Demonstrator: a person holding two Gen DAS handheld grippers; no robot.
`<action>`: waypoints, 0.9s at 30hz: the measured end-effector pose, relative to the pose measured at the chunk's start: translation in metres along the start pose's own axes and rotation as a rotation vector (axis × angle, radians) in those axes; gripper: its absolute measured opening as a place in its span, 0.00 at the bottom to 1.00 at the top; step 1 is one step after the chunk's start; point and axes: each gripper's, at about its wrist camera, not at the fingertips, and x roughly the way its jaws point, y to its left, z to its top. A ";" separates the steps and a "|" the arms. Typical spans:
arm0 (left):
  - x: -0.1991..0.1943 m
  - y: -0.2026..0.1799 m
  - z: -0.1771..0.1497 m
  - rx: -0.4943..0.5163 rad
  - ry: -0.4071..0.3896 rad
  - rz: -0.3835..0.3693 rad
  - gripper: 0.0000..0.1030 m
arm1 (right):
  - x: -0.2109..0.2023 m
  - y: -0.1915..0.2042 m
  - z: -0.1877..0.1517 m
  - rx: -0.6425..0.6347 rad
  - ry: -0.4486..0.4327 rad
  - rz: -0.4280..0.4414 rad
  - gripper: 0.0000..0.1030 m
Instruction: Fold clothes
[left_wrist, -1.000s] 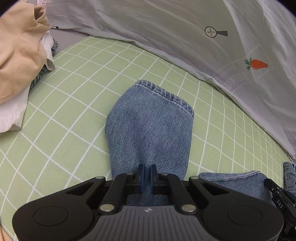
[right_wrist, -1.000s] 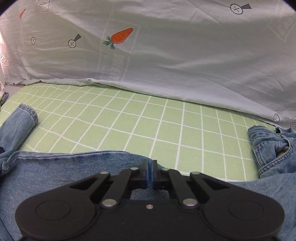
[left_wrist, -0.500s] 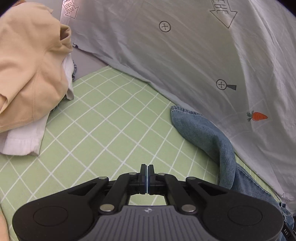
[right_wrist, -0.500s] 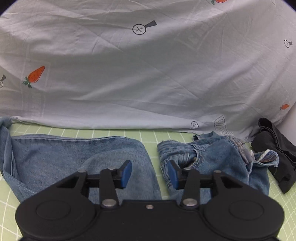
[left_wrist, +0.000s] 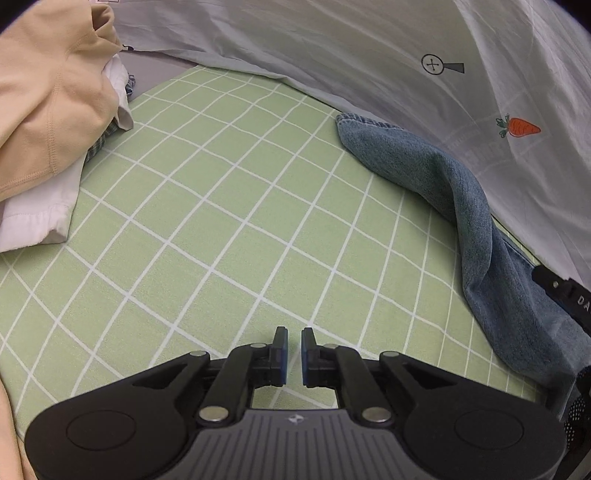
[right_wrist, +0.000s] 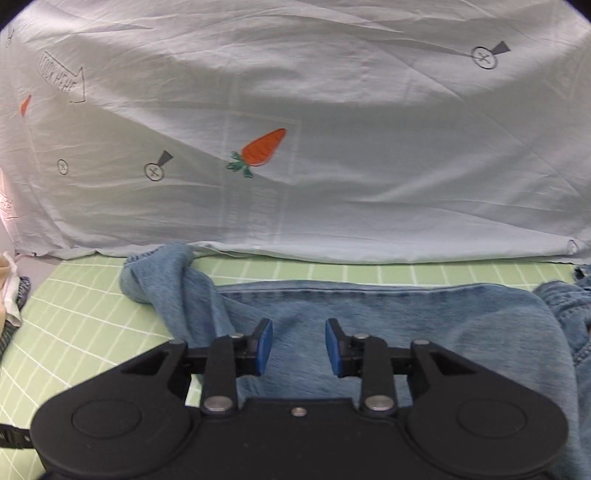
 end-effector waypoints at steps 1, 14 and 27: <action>0.001 -0.001 -0.001 0.002 0.004 -0.005 0.08 | 0.007 0.007 0.003 -0.007 0.007 0.024 0.39; -0.007 0.011 -0.002 -0.020 -0.021 0.023 0.09 | 0.004 0.051 -0.052 -0.129 0.154 0.209 0.02; -0.015 -0.033 0.032 0.090 -0.095 -0.038 0.19 | -0.063 -0.001 -0.056 0.053 0.079 0.075 0.47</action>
